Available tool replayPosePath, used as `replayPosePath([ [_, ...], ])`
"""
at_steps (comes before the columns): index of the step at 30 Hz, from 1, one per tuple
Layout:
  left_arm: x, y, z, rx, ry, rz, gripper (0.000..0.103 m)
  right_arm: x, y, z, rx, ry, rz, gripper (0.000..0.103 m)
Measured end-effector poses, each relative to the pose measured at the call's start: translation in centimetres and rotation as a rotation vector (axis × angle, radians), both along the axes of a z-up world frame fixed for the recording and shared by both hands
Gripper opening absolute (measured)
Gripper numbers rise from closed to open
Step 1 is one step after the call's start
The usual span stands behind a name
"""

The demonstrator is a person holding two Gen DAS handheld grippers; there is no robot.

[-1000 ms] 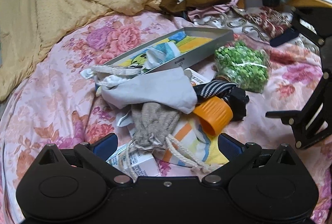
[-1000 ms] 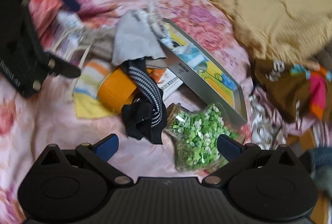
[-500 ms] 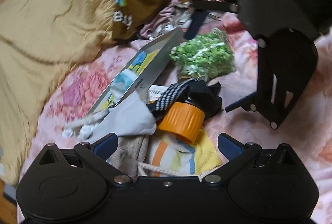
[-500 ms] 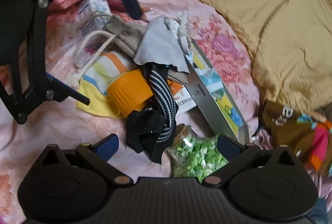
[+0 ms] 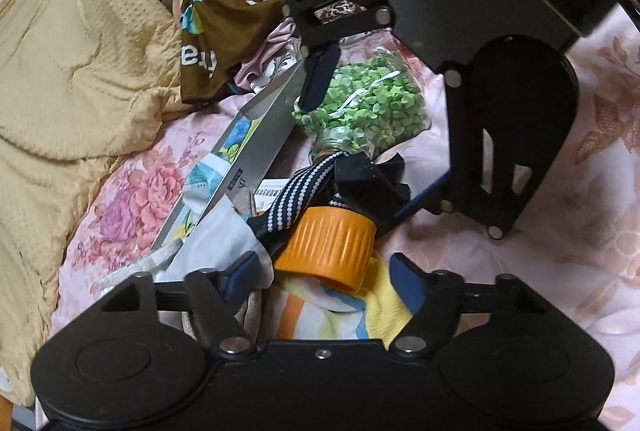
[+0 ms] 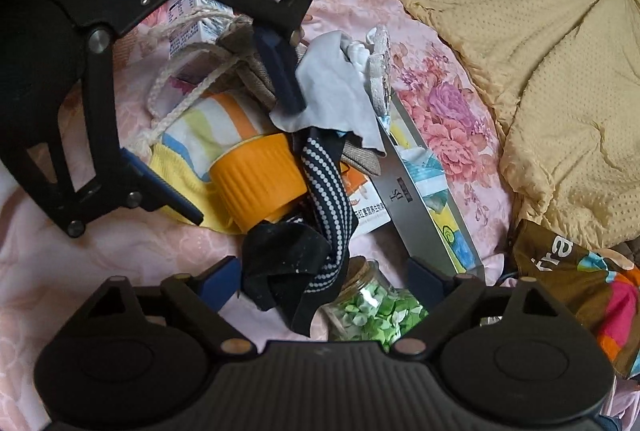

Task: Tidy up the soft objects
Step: 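Close left tool on the orange item while right tool closes on the striped sock, then lift the orange item and striped sock and carry both over the tray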

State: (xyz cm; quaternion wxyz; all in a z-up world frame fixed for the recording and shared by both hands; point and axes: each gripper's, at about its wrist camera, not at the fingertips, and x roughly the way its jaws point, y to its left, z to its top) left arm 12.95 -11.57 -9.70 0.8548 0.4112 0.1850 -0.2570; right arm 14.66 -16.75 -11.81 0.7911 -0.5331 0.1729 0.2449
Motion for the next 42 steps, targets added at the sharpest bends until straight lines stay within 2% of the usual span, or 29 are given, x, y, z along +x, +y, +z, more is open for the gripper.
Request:
replayPosePath([
  [3, -0.2, -0.2, -0.3, 0.018, -0.014, -0.026, 0.056, 0.1, 0.0, 0.0, 0.009, -0.004, 0.004, 0.088],
  [9, -0.3, -0.7, -1.1, 0.069, -0.040, -0.071, 0.049, 0.1, 0.3, 0.0, 0.015, 0.001, 0.010, 0.080],
  [11, 0.0, -0.8, -1.2, 0.083, -0.049, -0.069, 0.044, 0.1, 0.4, -0.1, 0.010, 0.009, 0.008, 0.074],
  [13, -0.1, -0.8, -1.1, 0.069, -0.050, -0.073, 0.043, 0.1, 0.4, -0.3, 0.005, 0.020, 0.006, 0.059],
  [17, -0.1, -0.7, -1.0, 0.051, -0.053, -0.079, 0.038, 0.1, 0.4, -0.3, 0.002, 0.036, 0.002, 0.048],
  [19, -0.1, -0.6, -0.9, 0.033, -0.053, -0.077, 0.036, 0.1, 0.3, -0.3, 0.003, 0.040, -0.004, 0.038],
  [21, 0.0, -0.5, -0.6, 0.004, -0.050, -0.071, 0.034, 0.0, 0.3, -0.4, 0.004, 0.041, -0.009, 0.035],
  [27, 0.1, -0.3, -0.1, -0.056, -0.058, -0.052, 0.027, 0.0, 0.2, -0.3, 0.014, 0.042, -0.025, 0.017],
  [31, 0.4, 0.2, 0.6, -0.139, -0.044, -0.026, 0.024, 0.1, -0.1, 0.4, 0.050, 0.034, -0.038, 0.008],
  [42, 2.5, 2.9, 3.9, -0.512, 0.111, 0.104, 0.020, -0.3, -0.7, 2.5, 0.128, -0.083, -0.077, 0.008],
])
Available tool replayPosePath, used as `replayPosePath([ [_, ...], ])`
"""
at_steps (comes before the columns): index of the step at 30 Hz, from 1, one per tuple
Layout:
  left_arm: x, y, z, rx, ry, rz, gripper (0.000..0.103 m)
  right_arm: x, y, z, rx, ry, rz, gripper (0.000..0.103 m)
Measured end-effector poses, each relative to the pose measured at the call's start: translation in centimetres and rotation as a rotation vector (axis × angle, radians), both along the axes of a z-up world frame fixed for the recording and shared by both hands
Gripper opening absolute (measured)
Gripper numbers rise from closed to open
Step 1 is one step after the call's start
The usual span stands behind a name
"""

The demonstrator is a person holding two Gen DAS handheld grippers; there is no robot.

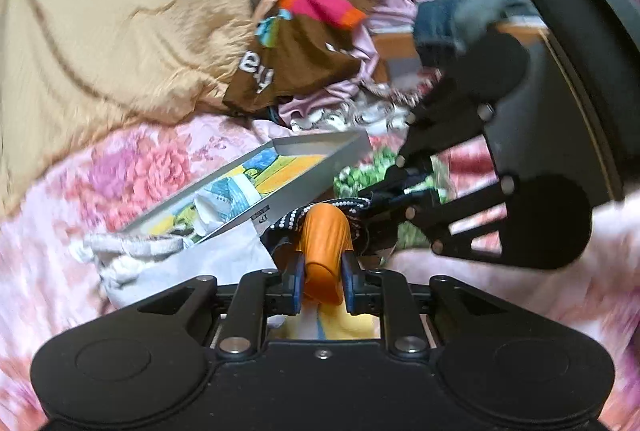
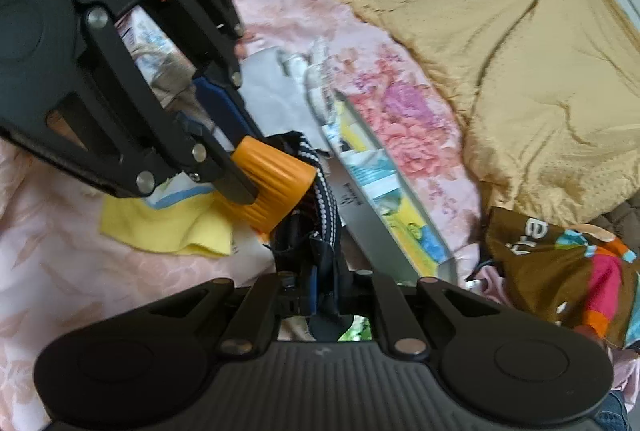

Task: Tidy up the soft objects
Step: 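Lift the orange item and striped sock and carry both over the tray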

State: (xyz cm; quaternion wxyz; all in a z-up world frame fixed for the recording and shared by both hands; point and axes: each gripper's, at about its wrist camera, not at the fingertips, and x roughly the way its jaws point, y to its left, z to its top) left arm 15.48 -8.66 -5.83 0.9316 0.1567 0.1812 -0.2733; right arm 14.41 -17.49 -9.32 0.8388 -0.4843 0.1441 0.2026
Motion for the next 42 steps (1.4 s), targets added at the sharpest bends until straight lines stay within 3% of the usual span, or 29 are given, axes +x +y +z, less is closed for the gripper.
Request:
replayPosePath([
  [8, 0.9, 1.7, 1.4, -0.188, 0.079, 0.033, 0.020, 0.4, -0.4, 1.4, 0.040, -0.112, -0.051, 0.006],
  [24, 0.5, 3.1, 3.9, -0.347, 0.057, 0.044, 0.020, 1.6, -1.7, 3.0, 0.094, -0.289, -0.205, 0.006],
  [31, 1.3, 2.8, 5.4, -0.341, -0.007, 0.040, 0.020, 2.1, -1.9, 4.2, 0.146, -0.322, -0.241, 0.006],
  [37, 3.8, 4.0, 6.9, -0.404, -0.018, 0.093, 0.020, 2.7, -1.3, 5.3, 0.206, -0.333, -0.253, 0.006],
  [42, 6.4, 4.6, 7.0, -0.398, -0.027, 0.134, 0.020, 3.7, -0.4, 6.5, 0.277, -0.341, -0.268, 0.006],
])
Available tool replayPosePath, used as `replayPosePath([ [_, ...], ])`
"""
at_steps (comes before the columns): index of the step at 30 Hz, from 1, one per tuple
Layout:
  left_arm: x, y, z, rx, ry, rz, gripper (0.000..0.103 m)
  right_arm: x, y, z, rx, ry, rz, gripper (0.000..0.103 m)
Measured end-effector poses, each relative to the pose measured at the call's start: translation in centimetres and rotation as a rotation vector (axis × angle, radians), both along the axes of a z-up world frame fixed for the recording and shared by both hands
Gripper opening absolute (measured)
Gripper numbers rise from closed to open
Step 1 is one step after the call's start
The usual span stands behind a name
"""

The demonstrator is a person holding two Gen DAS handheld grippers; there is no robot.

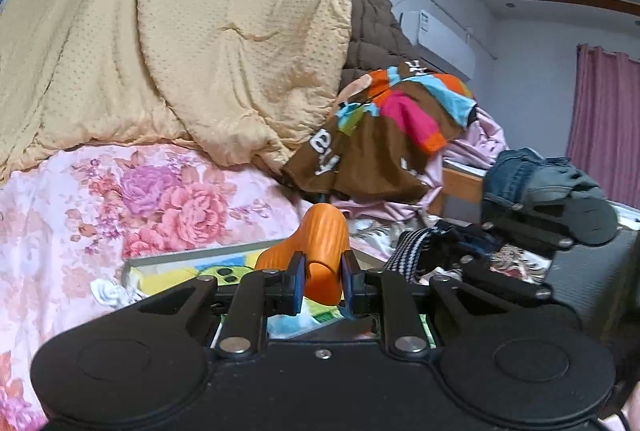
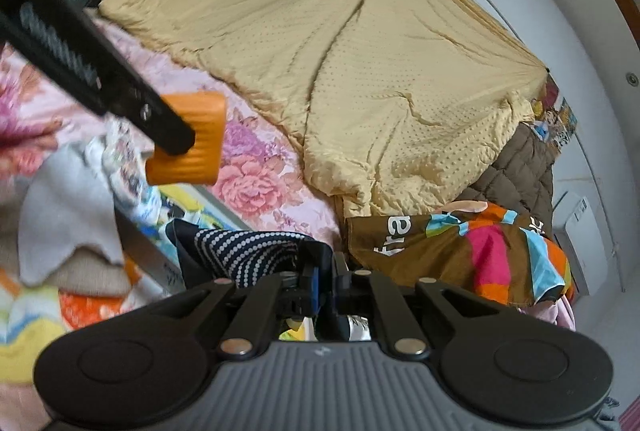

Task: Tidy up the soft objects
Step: 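Lift the orange item and striped sock and carry both over the tray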

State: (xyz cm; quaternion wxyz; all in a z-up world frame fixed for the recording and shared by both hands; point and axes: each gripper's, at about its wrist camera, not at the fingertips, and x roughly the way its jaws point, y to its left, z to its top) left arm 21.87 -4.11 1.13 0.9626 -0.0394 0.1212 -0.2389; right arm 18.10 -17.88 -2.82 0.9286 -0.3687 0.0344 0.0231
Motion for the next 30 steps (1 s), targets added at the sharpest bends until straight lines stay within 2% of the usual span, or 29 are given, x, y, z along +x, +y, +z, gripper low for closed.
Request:
replayPosePath([
  [9, 4.1, 0.6, -1.1, 0.027, 0.000, 0.065, 0.020, 4.1, 1.7, 0.4, 0.080, 0.012, -0.023, 0.006],
  [18, 7.3, 2.5, -2.9, -0.004, 0.083, 0.139, 0.020, 9.2, 2.6, -0.1, 0.159, 0.051, -0.069, 0.006],
  [23, 8.0, 3.4, -3.6, -0.022, 0.118, 0.144, 0.021, 10.6, 3.2, -1.0, 0.160, 0.079, -0.071, 0.006],
  [30, 8.6, 3.6, -4.5, 0.001, 0.133, 0.168, 0.022, 11.7, 3.9, -1.8, 0.158, 0.125, -0.070, 0.007],
])
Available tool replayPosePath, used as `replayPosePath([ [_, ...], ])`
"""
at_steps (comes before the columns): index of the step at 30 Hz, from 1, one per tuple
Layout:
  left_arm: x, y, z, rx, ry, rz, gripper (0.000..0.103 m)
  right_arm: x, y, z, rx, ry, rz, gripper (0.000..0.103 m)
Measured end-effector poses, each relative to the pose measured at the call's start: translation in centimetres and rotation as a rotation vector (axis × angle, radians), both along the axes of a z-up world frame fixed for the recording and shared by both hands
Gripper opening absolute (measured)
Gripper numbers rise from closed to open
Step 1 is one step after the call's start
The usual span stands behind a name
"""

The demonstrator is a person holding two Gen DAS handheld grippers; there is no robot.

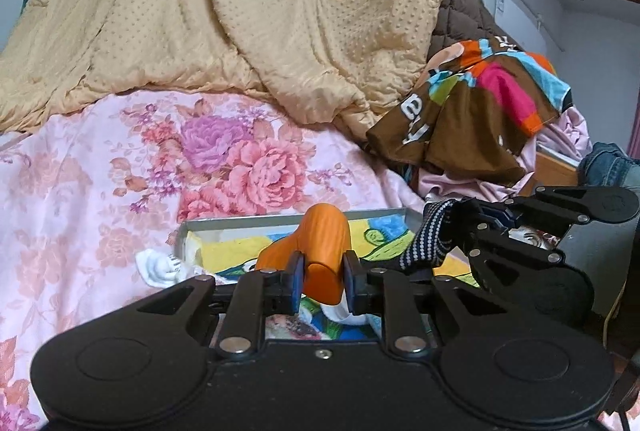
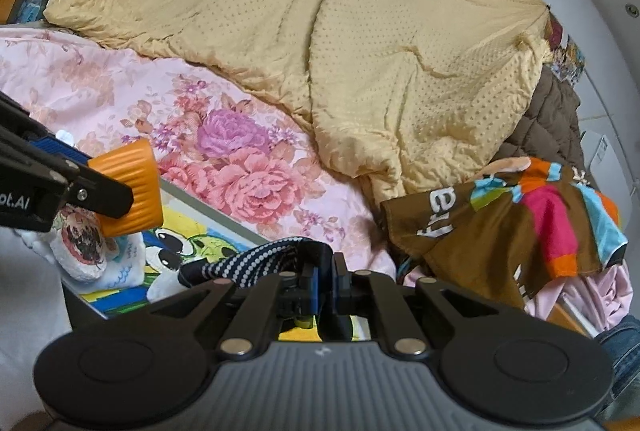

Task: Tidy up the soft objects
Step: 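Lift the orange item and striped sock and carry both over the tray, then lower the orange item and striped sock into the tray and open both tools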

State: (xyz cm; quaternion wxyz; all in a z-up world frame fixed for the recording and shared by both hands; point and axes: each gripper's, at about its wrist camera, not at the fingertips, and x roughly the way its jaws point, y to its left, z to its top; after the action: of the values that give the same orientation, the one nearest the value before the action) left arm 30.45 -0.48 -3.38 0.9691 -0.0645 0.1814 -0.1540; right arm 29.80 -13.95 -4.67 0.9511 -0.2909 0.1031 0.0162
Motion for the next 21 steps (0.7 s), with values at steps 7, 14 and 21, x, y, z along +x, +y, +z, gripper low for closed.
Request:
replayPosePath([
  [7, 0.4, 0.1, -0.5, 0.003, 0.030, 0.008, 0.024, 1.1, -0.3, -0.4, 0.040, 0.075, 0.002, 0.008],
  [14, 0.5, -0.2, -0.8, 0.012, 0.047, -0.022, 0.028, 1.5, -0.8, -0.7, 0.071, 0.127, -0.008, 0.010],
  [21, 0.6, -0.3, -0.9, 0.011, 0.058, -0.036, 0.031, 1.5, -0.9, -0.9, 0.076, 0.150, -0.008, 0.017],
])
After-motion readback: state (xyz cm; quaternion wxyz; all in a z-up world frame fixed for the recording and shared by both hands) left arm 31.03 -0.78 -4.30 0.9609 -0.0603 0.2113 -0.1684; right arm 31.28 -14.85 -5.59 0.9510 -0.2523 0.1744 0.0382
